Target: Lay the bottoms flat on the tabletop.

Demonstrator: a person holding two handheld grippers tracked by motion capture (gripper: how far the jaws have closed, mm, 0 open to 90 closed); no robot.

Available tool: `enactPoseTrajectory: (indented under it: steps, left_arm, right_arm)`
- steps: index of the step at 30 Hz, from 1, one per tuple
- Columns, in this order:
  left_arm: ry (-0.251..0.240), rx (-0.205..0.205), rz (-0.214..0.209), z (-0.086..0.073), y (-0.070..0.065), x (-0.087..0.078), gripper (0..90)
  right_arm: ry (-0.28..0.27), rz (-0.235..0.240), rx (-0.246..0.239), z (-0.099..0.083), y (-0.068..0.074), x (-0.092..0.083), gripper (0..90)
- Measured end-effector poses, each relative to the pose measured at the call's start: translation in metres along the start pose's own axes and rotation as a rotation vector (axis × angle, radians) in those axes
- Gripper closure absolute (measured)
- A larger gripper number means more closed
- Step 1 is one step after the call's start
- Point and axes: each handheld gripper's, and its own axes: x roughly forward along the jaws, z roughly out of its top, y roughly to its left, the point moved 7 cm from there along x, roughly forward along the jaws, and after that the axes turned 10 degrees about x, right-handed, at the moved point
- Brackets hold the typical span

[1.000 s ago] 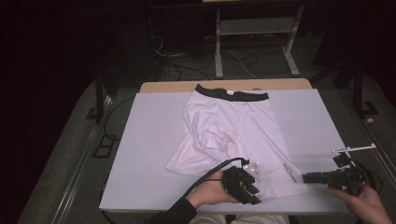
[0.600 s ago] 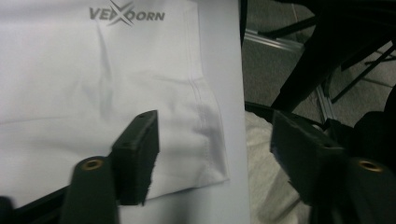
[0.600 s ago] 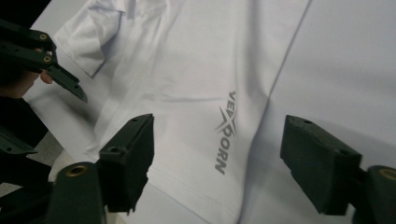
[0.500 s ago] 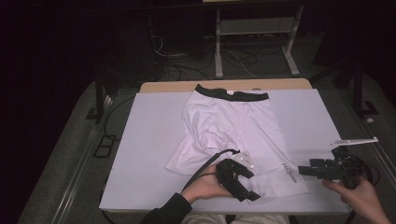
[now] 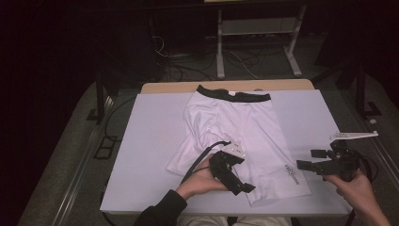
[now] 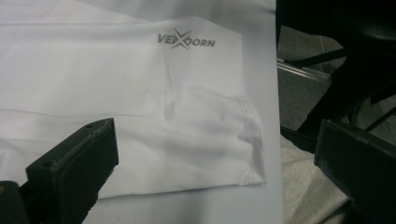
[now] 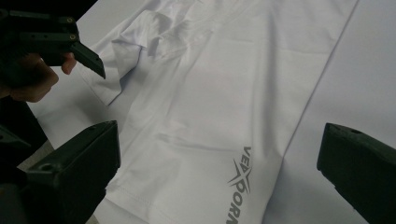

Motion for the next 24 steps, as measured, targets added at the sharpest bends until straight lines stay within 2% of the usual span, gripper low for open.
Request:
enactPoseTrajectory:
  steps: [5,10,13,18,24]
  left_arm:
    - [-0.017,-0.012,0.034,0.000,0.008,-0.018,0.0]
    - [-0.022,-0.012,0.070,-0.001,0.014,-0.036,0.0]
    - [-0.034,-0.021,0.099,-0.003,0.019,-0.049,0.0]
    - [-0.043,-0.042,0.124,-0.009,0.027,-0.061,0.0]
    - [-0.048,-0.062,0.180,-0.018,0.036,-0.081,0.0]
  right_arm:
    - [-0.005,-0.003,-0.007,0.006,0.002,0.003,0.0]
    - [-0.008,0.003,-0.027,0.013,0.011,0.008,0.0]
    - [-0.008,0.008,-0.049,0.019,0.019,0.013,0.0]
    - [0.017,0.000,-0.101,0.029,0.036,0.031,0.0]
    - [0.032,0.030,-0.149,0.040,0.059,0.053,0.0]
